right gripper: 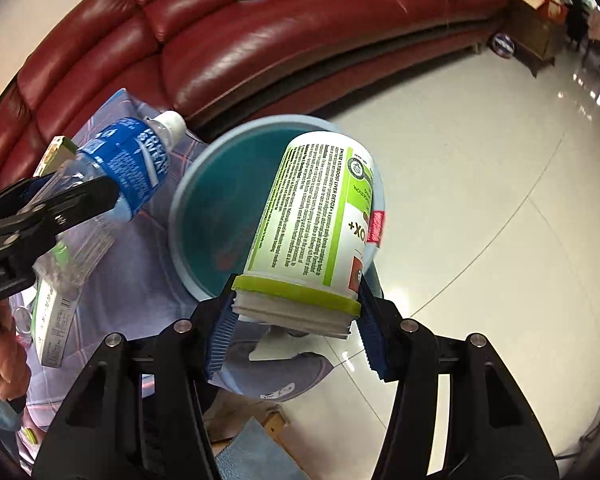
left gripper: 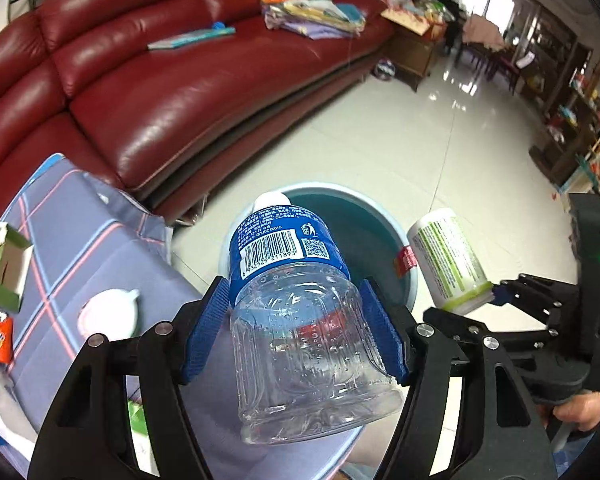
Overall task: Collect trash
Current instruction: 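Carry bottle and cup over the teal bin and open both tools, then move both tools back over the table toward the can and medicine box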
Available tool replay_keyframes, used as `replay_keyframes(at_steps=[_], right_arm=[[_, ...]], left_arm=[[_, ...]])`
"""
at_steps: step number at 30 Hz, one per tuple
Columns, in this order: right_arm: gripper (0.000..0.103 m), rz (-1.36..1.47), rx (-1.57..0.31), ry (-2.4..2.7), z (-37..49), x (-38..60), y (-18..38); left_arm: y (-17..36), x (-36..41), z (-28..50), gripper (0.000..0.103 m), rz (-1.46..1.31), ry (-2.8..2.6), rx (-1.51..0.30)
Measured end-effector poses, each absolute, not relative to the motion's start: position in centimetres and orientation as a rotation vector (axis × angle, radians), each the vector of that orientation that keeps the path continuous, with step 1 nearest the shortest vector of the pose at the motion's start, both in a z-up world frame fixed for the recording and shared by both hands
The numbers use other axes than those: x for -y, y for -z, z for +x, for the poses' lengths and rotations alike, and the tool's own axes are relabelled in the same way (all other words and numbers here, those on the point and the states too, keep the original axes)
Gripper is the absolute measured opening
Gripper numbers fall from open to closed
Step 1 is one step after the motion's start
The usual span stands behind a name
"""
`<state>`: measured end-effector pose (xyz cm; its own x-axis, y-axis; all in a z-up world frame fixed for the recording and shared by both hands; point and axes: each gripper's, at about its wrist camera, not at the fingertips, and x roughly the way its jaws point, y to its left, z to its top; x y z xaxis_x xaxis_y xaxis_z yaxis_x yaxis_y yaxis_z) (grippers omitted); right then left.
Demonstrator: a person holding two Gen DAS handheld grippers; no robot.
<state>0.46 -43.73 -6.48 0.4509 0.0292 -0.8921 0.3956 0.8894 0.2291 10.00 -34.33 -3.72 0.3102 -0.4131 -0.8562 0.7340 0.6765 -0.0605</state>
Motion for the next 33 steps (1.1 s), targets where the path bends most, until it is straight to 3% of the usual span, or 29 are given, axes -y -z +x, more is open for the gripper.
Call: replay_keyframes(at_steps=[16,24,28,33], right_arm=[[0.053,0.441,-1.125,0.223,1.9,44.1,8.2],[0.053,0.44,-1.16,0.192,3.9,43.2,8.8],[0.071,0.474,-1.151,0.21,4.5,43.1,8.6],[0.076,0.447,-1.145,0.243,4.5,42.5,7.9]], left_arm=[[3.9,34.1,11.2,0.076,0.375,0.709,-0.986],[2.7,29.6,11.9,0.088,0.299,0.653,-0.959],[2.3,27.6,12.5,0.092,0.243,0.634,-0.969],[2.0,25.9,12.5,0.094,0.219,0.616,-0.973]])
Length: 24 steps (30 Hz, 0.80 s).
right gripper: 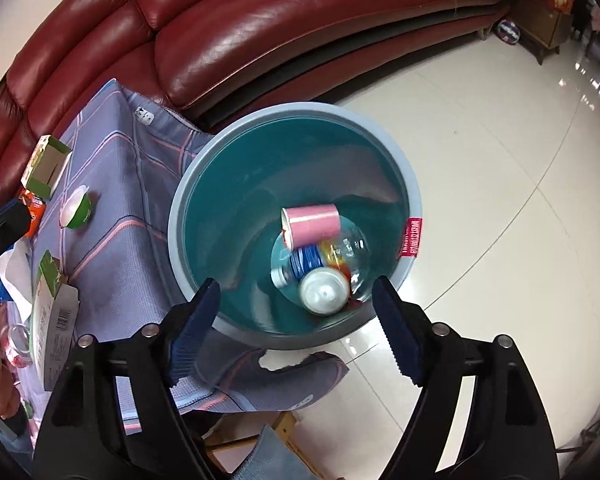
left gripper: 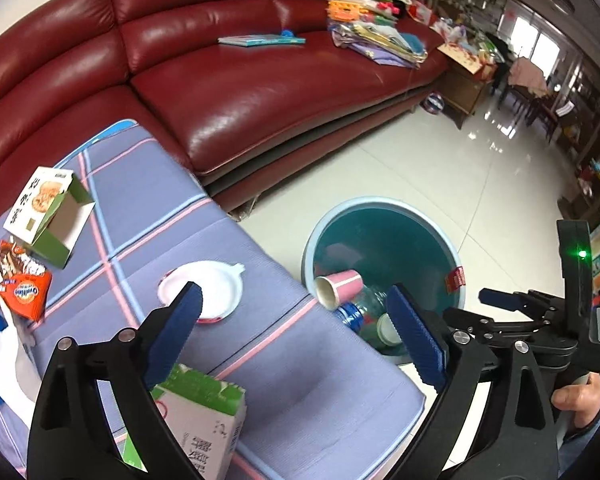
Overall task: Collect trash
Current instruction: 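Move both tools back over the table toward the can and medicine box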
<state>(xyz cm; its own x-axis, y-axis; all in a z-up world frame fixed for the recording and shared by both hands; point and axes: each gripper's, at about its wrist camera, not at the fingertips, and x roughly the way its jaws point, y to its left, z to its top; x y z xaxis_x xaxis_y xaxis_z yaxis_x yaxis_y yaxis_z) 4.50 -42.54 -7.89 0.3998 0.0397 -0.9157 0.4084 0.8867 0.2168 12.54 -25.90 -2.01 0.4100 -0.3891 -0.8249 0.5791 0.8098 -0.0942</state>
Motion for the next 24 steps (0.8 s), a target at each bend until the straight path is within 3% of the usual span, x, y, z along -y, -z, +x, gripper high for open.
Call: replay_keyframes(at_steps=[3,24], right_arm=[[0.081,0.436,-1.142,0.247,4.3,42.0,7.5],[0.084,0.311,-1.144,0.094,4.2,30.0,4.0]], left_arm=[[1.9,24.6,12.3,0.094,0.203,0.606,-0.977],[0.9,10.7,9.2,0.095,0.147,0.465,-0.958]])
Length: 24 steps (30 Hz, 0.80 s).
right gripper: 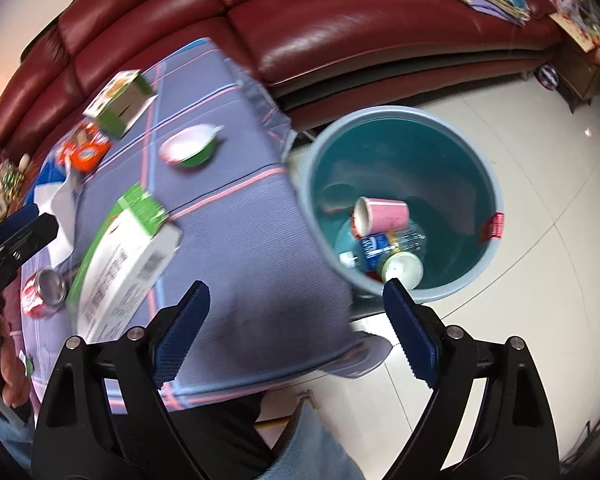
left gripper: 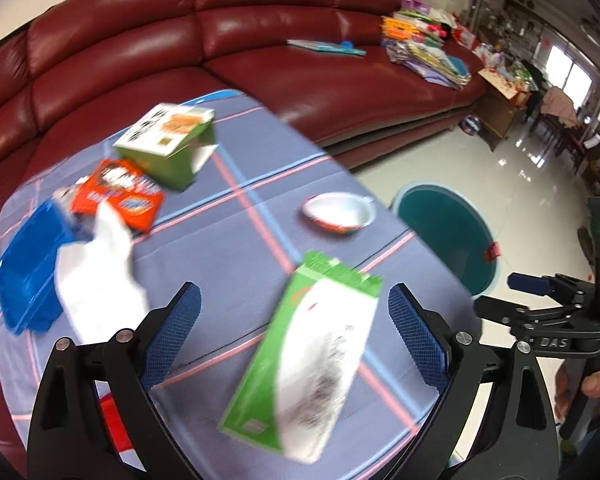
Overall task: Collect trash
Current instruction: 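Move both tools back over the table toward the can and medicine box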
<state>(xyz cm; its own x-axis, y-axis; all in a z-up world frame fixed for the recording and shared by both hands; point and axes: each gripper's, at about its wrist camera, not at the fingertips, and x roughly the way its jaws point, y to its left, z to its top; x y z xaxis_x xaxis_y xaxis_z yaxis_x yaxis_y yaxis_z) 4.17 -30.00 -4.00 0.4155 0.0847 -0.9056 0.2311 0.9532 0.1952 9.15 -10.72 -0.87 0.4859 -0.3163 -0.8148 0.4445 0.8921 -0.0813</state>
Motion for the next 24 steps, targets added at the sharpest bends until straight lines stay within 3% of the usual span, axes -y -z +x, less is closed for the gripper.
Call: replay_keyframes(at_steps=[24], right_arm=[[0.084,0.156,-1.26,-0.09,8.3,17.2,7.2]], left_arm=[[3.0,-5.8,8.6,0.095,0.124,0.228,-0.98]])
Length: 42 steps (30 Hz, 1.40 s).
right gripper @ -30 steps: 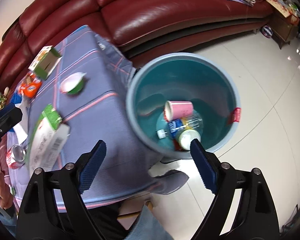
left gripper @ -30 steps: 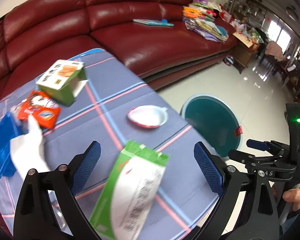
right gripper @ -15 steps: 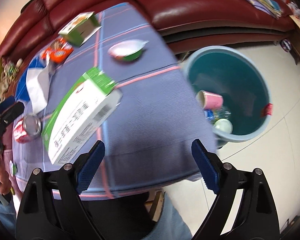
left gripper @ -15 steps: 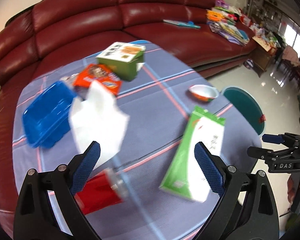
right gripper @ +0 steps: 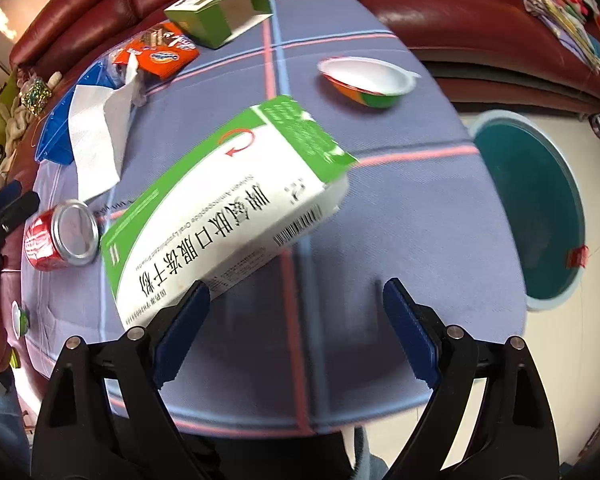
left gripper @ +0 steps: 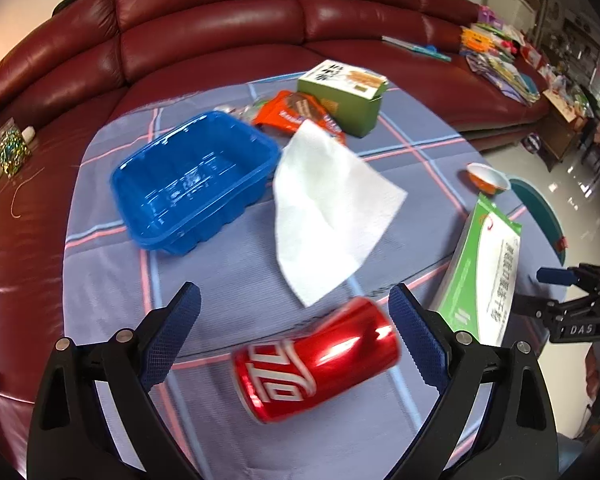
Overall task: Collect trash
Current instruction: 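Move both tools back over the table toward the can and medicine box, then grasp the green-white medicine box with the right tool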
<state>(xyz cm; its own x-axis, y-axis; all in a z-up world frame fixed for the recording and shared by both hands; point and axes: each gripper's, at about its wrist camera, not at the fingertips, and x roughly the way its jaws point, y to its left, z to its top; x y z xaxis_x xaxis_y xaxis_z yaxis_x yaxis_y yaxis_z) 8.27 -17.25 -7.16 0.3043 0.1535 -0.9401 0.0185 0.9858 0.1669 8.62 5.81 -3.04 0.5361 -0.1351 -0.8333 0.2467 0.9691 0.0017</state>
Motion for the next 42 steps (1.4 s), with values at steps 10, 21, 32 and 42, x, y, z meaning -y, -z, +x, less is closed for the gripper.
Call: replay_keyframes(at_steps=[10,21,32,42], right_arm=[[0.084,0.115,-1.226,-0.125,12.0,14.8,5.9],[0.073,0.328,-1.221,-0.164,13.3,20.0,6.9],[0.035,0.433,-1.192,-0.328,14.2,18.4,6.9],[0.032,0.471,-1.173,-0.39,14.0,18.7,6.1]], left_arm=[[3.2,-5.0,9.1,0.095,0.149,0.303,-0.978],[4.2,-0.8,9.5,0.095,0.223,0.372,-0.991],[6.4,-0.4,11.2,0.095,0.265,0.311,-1.056],[5.9,-0.3,10.9,0.054,0.213,0.434,-1.085]])
